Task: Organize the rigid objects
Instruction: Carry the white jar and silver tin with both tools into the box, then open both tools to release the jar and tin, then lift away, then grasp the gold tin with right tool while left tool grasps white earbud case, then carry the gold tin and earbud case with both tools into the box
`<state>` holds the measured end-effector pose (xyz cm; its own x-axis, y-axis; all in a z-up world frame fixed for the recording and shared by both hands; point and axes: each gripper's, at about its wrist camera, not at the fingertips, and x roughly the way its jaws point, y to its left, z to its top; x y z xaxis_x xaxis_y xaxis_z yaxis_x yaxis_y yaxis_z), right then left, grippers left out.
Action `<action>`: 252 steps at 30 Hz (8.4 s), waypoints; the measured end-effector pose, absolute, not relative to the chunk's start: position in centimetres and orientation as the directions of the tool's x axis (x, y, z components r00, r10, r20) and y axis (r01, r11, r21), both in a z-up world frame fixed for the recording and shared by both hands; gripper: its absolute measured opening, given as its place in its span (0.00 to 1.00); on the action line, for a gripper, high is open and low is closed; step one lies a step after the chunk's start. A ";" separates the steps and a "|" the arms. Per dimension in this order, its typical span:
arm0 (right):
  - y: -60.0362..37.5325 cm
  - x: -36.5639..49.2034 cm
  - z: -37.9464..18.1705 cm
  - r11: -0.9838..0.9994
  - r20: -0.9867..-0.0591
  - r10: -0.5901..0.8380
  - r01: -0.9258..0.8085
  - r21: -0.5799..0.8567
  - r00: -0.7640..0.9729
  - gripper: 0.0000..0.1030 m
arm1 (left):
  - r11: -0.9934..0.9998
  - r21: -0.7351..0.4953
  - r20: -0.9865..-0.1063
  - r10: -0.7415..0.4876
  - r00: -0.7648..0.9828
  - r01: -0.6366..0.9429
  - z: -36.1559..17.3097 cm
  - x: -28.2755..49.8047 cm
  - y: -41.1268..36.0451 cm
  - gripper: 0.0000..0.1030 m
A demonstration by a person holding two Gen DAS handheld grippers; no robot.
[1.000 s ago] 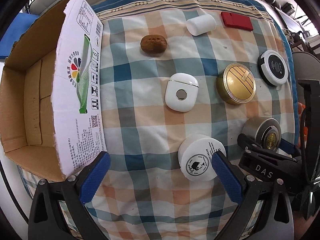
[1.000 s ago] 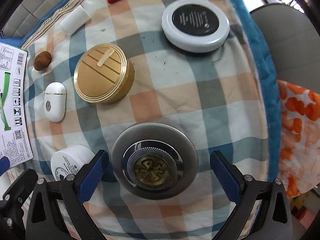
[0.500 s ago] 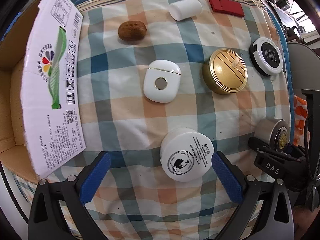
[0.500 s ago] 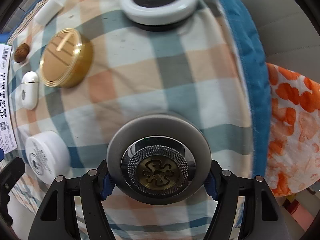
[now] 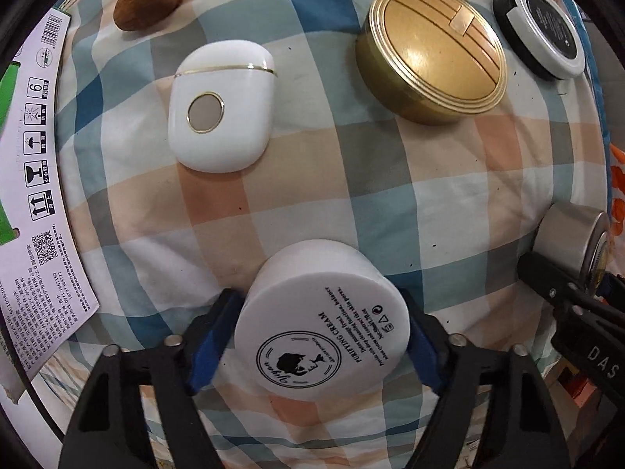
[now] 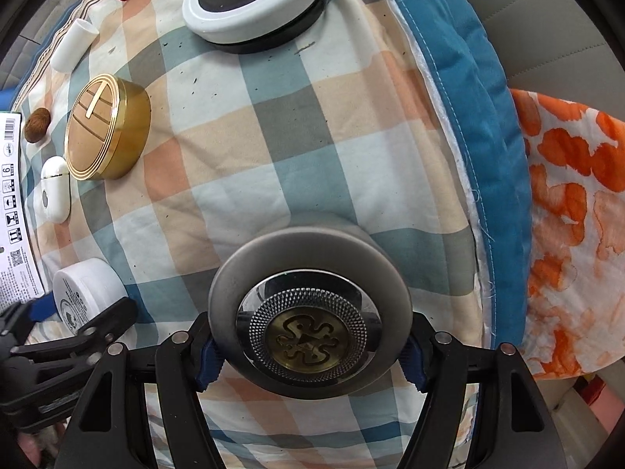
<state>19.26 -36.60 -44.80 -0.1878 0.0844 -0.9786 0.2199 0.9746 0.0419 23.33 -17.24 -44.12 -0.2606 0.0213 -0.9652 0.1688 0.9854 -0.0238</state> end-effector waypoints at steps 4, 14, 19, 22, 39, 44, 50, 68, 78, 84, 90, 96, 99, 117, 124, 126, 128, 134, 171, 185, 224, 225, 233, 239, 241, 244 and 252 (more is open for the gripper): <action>-36.0 19.7 -43.8 0.976 -0.978 0.070 0.214 0.028 -0.195 0.71 | 0.984 -0.033 -0.970 0.011 -0.243 0.176 -44.2 22.0 -16.9 0.65; -34.6 20.7 -44.6 0.976 -0.971 0.054 0.216 0.003 -0.234 0.73 | 0.988 -0.010 -0.967 0.030 -0.254 0.155 -45.4 23.8 -16.7 0.71; -34.1 21.5 -46.0 0.975 -0.967 0.047 0.222 -0.010 -0.252 0.71 | 0.983 0.000 -0.972 0.043 -0.230 0.183 -44.1 23.6 -17.2 0.64; -33.8 21.8 -46.1 0.979 -0.966 0.042 0.204 -0.012 -0.256 0.70 | 0.979 0.011 -0.976 0.054 -0.212 0.201 -43.5 23.0 -17.5 0.64; -30.3 20.9 -40.9 0.993 -0.987 0.100 0.079 0.090 -0.125 0.70 | 0.992 -0.010 -1.000 -0.011 0.006 0.124 -34.7 19.2 -14.7 0.64; -27.6 21.5 -36.0 0.991 -0.990 0.136 0.011 0.136 -0.034 0.70 | 0.995 -0.049 -0.992 -0.058 0.108 0.082 -29.1 19.1 -11.5 0.64; -21.2 22.3 -28.5 0.977 -0.978 0.199 -0.085 0.193 0.062 0.70 | 0.995 -0.072 -0.975 -0.083 0.206 0.062 -20.8 20.1 -6.0 0.64; 3.0 31.5 -26.3 0.956 -0.963 0.253 -0.177 0.233 0.095 0.70 | 0.989 -0.136 -0.981 -0.127 0.148 -0.056 -22.4 30.5 17.2 0.64; 8.4 37.2 -34.4 0.972 -0.982 0.187 -0.144 0.185 0.000 0.70 | 0.971 -0.221 -0.975 -0.223 -0.012 -0.093 -32.2 36.8 21.0 0.64; 9.8 38.8 -37.8 0.978 -0.989 0.141 -0.145 0.147 -0.051 0.70 | 0.954 -0.275 -0.957 -0.284 -0.064 -0.122 -35.5 37.7 21.9 0.65; 9.9 39.8 -40.1 0.982 -0.988 0.125 -0.131 0.137 -0.092 0.70 | 0.949 -0.287 -0.951 -0.299 -0.083 -0.131 -37.4 38.1 21.6 0.65; 9.7 40.2 -41.4 0.985 -0.987 0.112 -0.121 0.126 -0.112 0.71 | 0.951 -0.280 -0.949 -0.295 -0.112 -0.131 -37.9 38.2 21.6 0.65; 9.8 40.3 -41.5 0.985 -0.988 0.109 -0.121 0.122 -0.112 0.73 | 0.957 -0.256 -0.953 -0.273 -0.128 -0.138 -37.7 38.1 21.9 0.66; 10.2 36.4 -34.7 0.989 -0.995 0.091 -0.113 0.096 -0.049 0.87 | 0.973 -0.194 -0.976 -0.204 -0.074 -0.127 -28.8 32.7 26.2 0.95; 9.1 31.4 -31.6 0.991 -0.996 0.088 -0.105 0.089 -0.012 1.00 | 0.982 -0.138 -0.990 -0.139 -0.003 -0.128 -26.7 28.2 25.4 1.00; 8.5 30.2 -30.8 0.991 -0.995 0.096 -0.098 0.096 -0.004 1.00 | 0.986 -0.114 -0.993 -0.112 0.020 -0.125 -26.0 27.6 25.1 1.00; 8.1 29.0 -30.0 0.991 -0.995 0.096 -0.094 0.095 0.006 1.00 | 0.986 -0.107 -0.994 -0.103 0.044 -0.128 -25.6 27.0 25.3 1.00; 7.9 25.9 -27.9 0.992 -0.994 0.087 -0.100 0.080 0.062 1.00 | 0.988 -0.072 -0.991 -0.055 0.123 -0.136 -24.6 25.9 23.4 1.00; -12.4 21.0 -18.7 0.981 -0.962 0.164 0.071 0.183 0.217 1.00 | 0.995 -0.077 -0.941 -0.094 0.326 0.067 -14.5 22.7 4.5 1.00; -26.1 28.6 -32.7 0.956 -0.988 0.146 0.250 0.152 0.042 0.99 | 0.997 -0.002 -0.993 -0.012 0.121 0.077 -27.7 30.6 -8.0 0.99; -33.2 29.0 -43.4 0.963 -0.970 0.128 0.259 0.072 -0.207 0.66 | 0.971 -0.018 -0.986 0.022 -0.164 0.240 -41.7 31.2 -12.6 0.42; -32.7 28.8 -43.4 0.965 -0.967 0.133 0.252 0.076 -0.217 0.66 | 0.972 -0.026 -0.986 0.014 -0.169 0.234 -41.7 31.0 -12.2 0.42; -31.4 27.2 -43.9 0.962 -0.967 0.130 0.263 0.070 -0.217 0.70 | 0.970 -0.022 -0.983 0.023 -0.181 0.242 -43.3 30.6 -12.4 0.49; -29.4 27.2 -44.9 0.965 -0.970 0.096 0.260 0.035 -0.225 0.66 | 0.967 -0.003 -0.987 0.038 -0.157 0.255 -43.0 30.8 -13.4 0.42; -29.6 26.8 -44.6 0.962 -0.969 0.107 0.268 0.045 -0.221 0.65 | 0.968 -0.008 -0.987 0.032 -0.157 0.251 -42.6 30.7 -13.6 0.42; -29.9 26.7 -44.4 0.960 -0.967 0.129 0.274 0.066 -0.218 0.65 | 0.969 -0.010 -0.990 0.026 -0.138 0.248 -41.6 29.9 -13.0 0.42; -28.9 25.1 -39.8 0.970 -0.980 0.130 0.222 0.096 -0.147 0.65 | 0.972 -0.031 -0.999 -0.026 -0.024 0.233 -34.5 28.2 -13.9 0.42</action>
<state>25.09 -28.93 -39.85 -0.1472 0.1305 -0.9805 0.2220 0.9703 0.0958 28.19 -13.90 -34.53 -0.0238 -0.0258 -0.9994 0.2331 0.9720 -0.0307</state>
